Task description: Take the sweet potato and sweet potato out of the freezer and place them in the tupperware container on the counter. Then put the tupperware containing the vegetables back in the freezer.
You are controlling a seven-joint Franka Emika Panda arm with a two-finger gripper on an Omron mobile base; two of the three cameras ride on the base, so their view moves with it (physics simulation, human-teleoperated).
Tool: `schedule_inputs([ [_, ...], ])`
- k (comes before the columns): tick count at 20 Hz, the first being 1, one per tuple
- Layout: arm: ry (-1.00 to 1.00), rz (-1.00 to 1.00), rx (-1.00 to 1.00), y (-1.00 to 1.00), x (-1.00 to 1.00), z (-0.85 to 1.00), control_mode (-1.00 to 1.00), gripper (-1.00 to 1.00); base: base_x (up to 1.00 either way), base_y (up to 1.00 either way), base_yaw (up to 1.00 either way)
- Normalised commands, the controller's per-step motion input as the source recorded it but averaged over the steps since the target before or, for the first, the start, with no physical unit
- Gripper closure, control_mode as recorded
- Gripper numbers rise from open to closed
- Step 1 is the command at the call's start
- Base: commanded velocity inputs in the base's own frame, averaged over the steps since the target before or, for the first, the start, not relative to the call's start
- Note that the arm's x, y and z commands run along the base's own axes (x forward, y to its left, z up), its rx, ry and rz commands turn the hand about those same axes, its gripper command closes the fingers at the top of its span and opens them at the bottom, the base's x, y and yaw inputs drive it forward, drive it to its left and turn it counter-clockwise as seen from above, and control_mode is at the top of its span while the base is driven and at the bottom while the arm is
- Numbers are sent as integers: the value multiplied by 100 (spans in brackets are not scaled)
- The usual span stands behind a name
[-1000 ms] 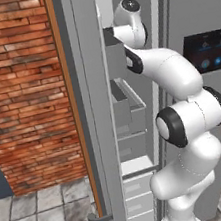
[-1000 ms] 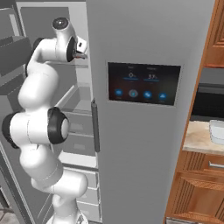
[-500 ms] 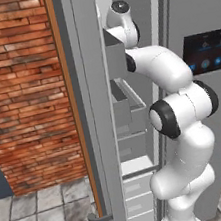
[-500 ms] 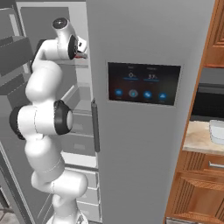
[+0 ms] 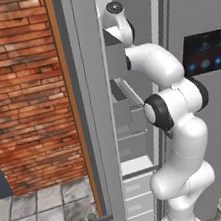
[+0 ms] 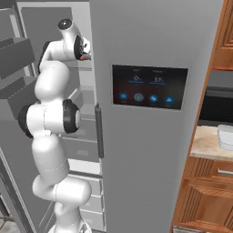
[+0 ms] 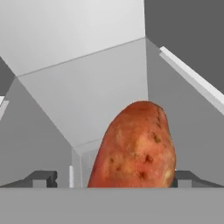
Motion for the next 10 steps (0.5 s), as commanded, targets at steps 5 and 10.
schedule_inputs([
  [5,0,0,0,0,10,-19,-100,-100,0,0,0],
  [10,0,0,0,0,1,-28,-100,100,0,0,0],
])
